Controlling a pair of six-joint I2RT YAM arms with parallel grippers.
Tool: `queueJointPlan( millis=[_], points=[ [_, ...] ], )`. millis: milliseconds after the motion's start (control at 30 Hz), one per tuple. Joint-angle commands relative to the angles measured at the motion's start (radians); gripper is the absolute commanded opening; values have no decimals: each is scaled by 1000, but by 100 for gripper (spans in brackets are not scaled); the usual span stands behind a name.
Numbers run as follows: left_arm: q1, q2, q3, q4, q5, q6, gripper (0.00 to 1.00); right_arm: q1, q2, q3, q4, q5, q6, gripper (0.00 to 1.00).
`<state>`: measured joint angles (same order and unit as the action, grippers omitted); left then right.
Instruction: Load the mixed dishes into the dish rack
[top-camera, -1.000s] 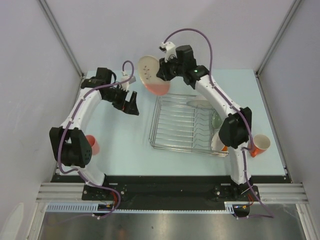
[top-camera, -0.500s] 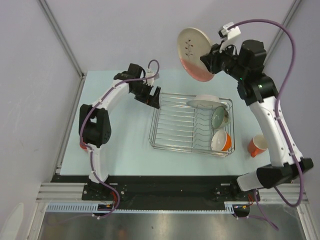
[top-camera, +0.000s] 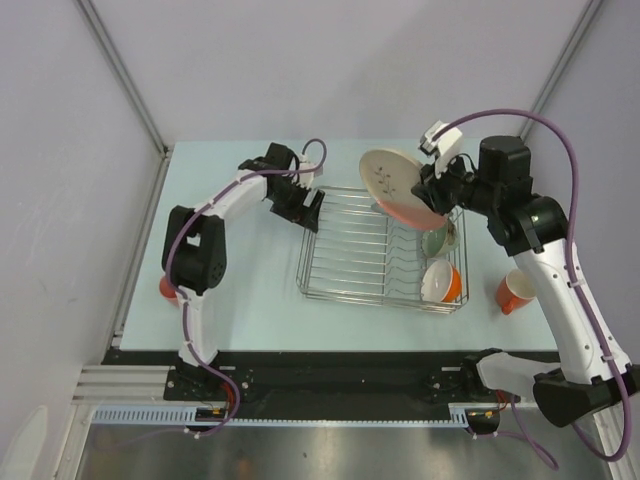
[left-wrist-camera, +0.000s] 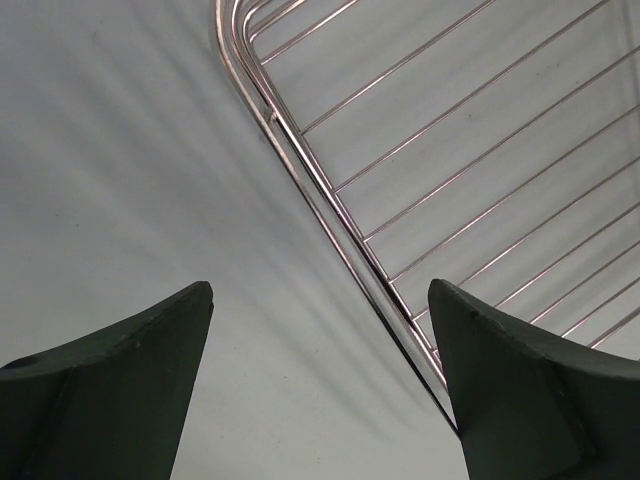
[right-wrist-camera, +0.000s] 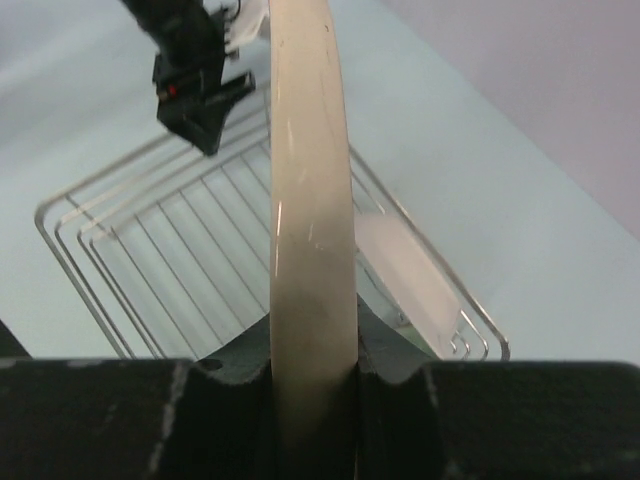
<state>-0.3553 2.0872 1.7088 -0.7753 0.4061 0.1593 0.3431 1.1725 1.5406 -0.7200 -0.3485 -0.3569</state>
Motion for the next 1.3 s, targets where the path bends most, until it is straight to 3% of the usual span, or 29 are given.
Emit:
queueJointPlan(
  millis=[0, 567, 900, 1267],
  points=[
    [38, -81, -60, -21, -111, 55, 94, 22, -74, 3, 41, -38, -148, 0],
    [191, -265, -348, -19, -245, 155, 94, 289, 16, -7, -170, 175, -504, 0],
    [217, -306, -342, -33, -266, 146, 98, 450, 133, -8, -185, 448, -660, 0],
    [217, -317, -258, -81, -161, 80, 100, 490, 191, -40, -148, 433, -654, 0]
  ],
)
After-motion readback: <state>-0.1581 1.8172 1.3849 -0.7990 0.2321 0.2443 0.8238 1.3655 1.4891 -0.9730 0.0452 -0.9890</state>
